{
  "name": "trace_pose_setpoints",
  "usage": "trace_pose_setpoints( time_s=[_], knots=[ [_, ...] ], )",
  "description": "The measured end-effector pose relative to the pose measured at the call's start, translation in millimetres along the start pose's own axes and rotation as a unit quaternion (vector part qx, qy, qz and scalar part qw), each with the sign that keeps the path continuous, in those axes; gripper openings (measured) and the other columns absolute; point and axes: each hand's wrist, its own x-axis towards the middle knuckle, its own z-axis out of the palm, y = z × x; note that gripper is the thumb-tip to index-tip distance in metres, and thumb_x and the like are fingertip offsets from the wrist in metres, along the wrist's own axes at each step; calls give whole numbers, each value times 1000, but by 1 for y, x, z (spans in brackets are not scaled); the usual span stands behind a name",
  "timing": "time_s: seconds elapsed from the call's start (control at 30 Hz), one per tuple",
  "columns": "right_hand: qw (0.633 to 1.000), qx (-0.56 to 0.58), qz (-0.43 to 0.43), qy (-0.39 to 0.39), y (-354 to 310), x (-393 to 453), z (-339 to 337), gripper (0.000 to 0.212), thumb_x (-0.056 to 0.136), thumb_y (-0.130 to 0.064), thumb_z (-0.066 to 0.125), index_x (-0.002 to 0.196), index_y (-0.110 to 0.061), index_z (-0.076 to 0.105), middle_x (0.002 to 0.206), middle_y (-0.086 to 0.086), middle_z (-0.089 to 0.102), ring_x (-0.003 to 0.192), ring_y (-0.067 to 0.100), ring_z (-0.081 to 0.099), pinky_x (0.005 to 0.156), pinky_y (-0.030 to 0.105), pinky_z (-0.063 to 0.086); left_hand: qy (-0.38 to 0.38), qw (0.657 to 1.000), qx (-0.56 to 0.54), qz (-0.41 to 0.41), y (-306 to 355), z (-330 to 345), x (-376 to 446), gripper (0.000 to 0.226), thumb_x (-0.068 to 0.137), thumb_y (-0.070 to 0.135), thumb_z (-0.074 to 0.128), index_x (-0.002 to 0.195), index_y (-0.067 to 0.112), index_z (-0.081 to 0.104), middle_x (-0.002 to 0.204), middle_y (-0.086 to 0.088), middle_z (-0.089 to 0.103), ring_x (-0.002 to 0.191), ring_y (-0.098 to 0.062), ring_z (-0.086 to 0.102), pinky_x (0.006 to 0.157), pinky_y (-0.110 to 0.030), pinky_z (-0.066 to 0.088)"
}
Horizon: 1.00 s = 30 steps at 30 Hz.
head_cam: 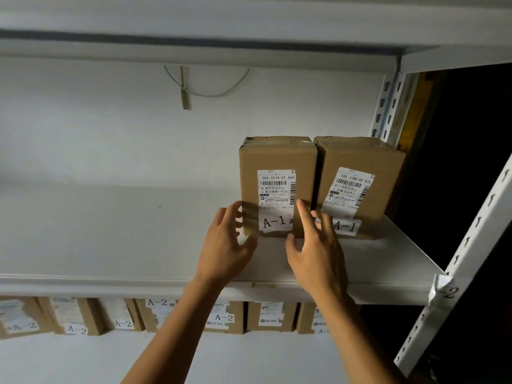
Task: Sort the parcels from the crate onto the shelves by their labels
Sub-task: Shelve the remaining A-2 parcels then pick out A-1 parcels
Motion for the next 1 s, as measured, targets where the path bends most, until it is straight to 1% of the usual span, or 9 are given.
trace_pose_setpoints(
  time_s=[0.2, 0.43, 0.53, 0.63, 0.7, 0.8, 0.9, 0.97, 1.0],
  knots=[
    [1000, -12, 3, -7, -3, -1, -2, 70, 91, -26, 66, 154, -28, 36, 139, 10, 46, 114, 24, 58, 72, 28, 50, -7, 999, -34, -11, 1, -2, -1, 63, 85, 10, 70, 143, 15, 48, 122, -2, 57, 102, -14, 64, 92, -30, 57],
    [999, -25, 14, -24, -5, -1, -5, 70, 93, -29, 63, 155, -28, 31, 138, 8, 42, 115, 22, 56, 73, 26, 48, -17, 1000, -20, -10, 3, -3, -2, 64, 86, 9, 70, 145, 16, 47, 125, -4, 58, 105, -15, 62, 91, -21, 52],
    [999, -26, 16, -32, -7, 0, -7, 68, 93, -29, 63, 155, -26, 33, 140, 8, 42, 115, 22, 55, 72, 22, 43, -10, 1000, 4, -12, 8, -5, -4, 61, 86, 10, 69, 143, 17, 48, 125, -4, 61, 106, -18, 62, 91, -26, 53],
    [999, -27, 2, -39, -11, -7, -9, 64, 91, -26, 66, 150, -20, 41, 142, 10, 44, 115, 23, 56, 73, 25, 47, -56, 989, 140, -6, 15, -8, -16, 58, 90, 24, 65, 144, 18, 44, 130, -6, 60, 113, -24, 59, 91, -37, 53],
    [997, -49, -24, -52, -16, -21, -9, 60, 90, -26, 68, 145, -16, 48, 143, 11, 47, 115, 25, 57, 73, 30, 53, -83, 964, 252, 11, 17, -16, -35, 51, 96, 41, 53, 141, 19, 47, 133, -3, 60, 116, -24, 57, 91, -37, 49],
    [993, -66, -85, -38, -30, -46, -2, 38, 91, -26, 63, 126, -9, 65, 131, 12, 60, 110, 28, 61, 75, 36, 54, -92, 940, 328, 25, 7, -41, -71, 56, 97, 56, 31, 134, 21, 55, 138, -2, 58, 127, -24, 53, 106, -40, 38],
    [985, -26, -153, -71, -65, -62, 12, 34, 88, -29, 57, 109, -6, 71, 112, 13, 70, 101, 31, 65, 82, 40, 52, -110, 912, 395, -22, -14, -82, -110, 66, 96, 55, 42, 153, 24, 31, 161, -3, 31, 149, -25, 26, 120, -51, 19],
    [971, -12, -209, -116, -96, -75, 27, 42, 85, -33, 56, 114, -7, 70, 116, 15, 69, 107, 35, 64, 91, 45, 50, -116, 895, 421, -87, -26, -118, -139, 76, 94, 47, 53, 157, 25, 18, 166, -2, 15, 153, -24, 13, 122, -53, 11],
    [963, -6, -233, -136, -114, -84, 33, 45, 83, -34, 57, 117, -8, 69, 121, 16, 67, 113, 37, 61, 96, 48, 48, -110, 889, 428, -120, -30, -137, -156, 76, 93, 45, 56, 157, 24, 19, 165, -2, 16, 153, -25, 13, 122, -53, 11]
  ],
)
